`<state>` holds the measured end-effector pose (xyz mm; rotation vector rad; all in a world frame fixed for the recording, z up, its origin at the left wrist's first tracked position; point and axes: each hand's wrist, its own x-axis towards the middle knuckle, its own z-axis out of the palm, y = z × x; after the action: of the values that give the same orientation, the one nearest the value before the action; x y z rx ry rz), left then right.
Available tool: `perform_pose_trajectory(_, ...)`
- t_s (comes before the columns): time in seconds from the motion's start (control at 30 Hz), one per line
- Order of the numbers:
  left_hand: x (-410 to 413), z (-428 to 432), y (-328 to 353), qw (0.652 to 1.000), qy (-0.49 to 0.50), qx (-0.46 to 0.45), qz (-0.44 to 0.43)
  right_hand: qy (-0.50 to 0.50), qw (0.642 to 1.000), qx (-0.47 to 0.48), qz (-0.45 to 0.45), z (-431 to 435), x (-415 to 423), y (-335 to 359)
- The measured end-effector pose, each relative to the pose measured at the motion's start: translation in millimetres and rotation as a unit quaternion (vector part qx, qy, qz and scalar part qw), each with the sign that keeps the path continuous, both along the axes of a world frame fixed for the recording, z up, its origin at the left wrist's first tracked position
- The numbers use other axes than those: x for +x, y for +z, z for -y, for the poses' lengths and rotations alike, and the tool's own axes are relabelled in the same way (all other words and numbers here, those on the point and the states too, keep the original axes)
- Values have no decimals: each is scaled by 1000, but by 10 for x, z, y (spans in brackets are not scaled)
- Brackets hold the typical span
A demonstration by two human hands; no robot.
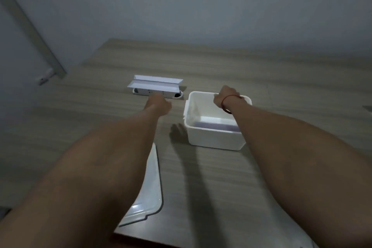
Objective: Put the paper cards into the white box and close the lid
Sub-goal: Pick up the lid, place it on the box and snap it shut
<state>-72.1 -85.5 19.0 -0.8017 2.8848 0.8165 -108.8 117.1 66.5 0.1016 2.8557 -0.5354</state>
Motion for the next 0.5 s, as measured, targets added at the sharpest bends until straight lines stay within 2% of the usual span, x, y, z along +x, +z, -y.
perform_pose_trajectory(0.3,1144,1258,-22,992,119,-16,23,167,985,-35,-7,1436,557,-88)
perform_pose_trajectory(0.5,1764,1544,-529,984,162,20,75,195,980,-31,33,1924,997,-628)
